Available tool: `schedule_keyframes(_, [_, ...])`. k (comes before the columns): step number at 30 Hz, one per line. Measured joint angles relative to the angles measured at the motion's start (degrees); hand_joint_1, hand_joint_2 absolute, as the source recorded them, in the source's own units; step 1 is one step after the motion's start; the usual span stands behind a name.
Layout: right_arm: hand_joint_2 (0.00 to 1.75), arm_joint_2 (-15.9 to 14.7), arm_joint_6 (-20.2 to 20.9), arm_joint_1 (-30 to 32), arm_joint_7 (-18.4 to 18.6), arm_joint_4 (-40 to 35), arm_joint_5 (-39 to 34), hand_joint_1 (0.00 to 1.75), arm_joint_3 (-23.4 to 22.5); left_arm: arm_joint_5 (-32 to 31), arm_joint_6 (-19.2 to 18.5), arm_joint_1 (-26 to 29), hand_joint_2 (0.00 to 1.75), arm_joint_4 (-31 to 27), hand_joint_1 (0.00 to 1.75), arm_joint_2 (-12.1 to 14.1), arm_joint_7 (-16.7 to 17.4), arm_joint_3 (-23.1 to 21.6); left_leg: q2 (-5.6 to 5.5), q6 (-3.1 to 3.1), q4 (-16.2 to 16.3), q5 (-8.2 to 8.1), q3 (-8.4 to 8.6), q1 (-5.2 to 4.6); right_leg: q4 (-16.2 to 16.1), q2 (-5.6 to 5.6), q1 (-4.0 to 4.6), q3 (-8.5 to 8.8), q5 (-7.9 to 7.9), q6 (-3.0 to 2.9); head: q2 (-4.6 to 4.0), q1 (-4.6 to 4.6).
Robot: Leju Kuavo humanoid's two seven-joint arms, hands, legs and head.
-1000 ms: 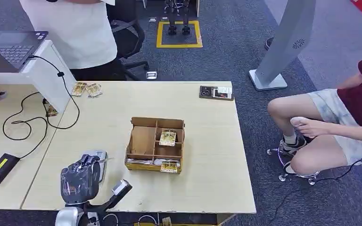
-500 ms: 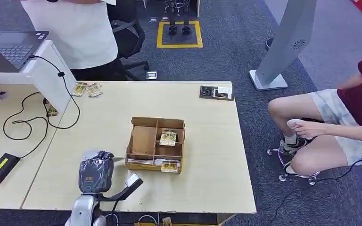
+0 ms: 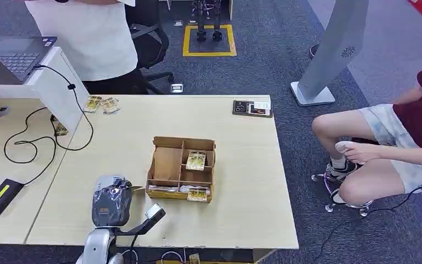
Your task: Pass the card to the sensor for recognition and then transmit it.
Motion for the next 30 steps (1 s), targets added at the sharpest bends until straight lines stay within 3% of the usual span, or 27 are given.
schedule_keyframes(9, [1.75,0.0,-0.07,-0.02,0.46,-0.04,0.24,0.0,0.02,0.11,0.0,-0.23,1.75,1.97,1.75,0.39,0.98,0.0,0.0,-0.01,0.0,0.01,0.01,0.0,0.0,0.0,0.0,0.01,0.0,0.0,0.0,0.02])
schedule_keyframes(15, [1.75,-0.74,1.66,-0.02,0.59,-0.02,0.81,0.0,0.2,1.18,0.07,-0.18,1.75,1.9,1.75,0.74,-0.43,0.0,0.0,-0.01,0.0,0.01,0.01,0.0,0.0,0.0,0.0,0.01,0.0,0.0,0.0,0.02])
schedule_keyframes(23, [1.75,-2.49,2.51,0.08,0.87,0.59,-0.24,0.0,0.5,5.18,0.09,0.44,1.75,-1.75,1.75,0.72,-5.95,0.31,-0.01,-0.01,0.0,0.01,0.0,0.0,0.0,0.0,0.0,0.01,0.0,0.0,0.0,-0.02])
schedule_keyframes(30, [1.75,-3.45,2.75,0.19,0.63,1.09,-1.2,0.0,0.61,6.38,0.09,1.44,1.75,-6.14,1.75,-0.66,-11.15,3.46,0.0,-0.01,0.0,0.01,0.0,0.0,0.0,0.0,0.0,0.01,0.0,0.0,0.0,0.02])
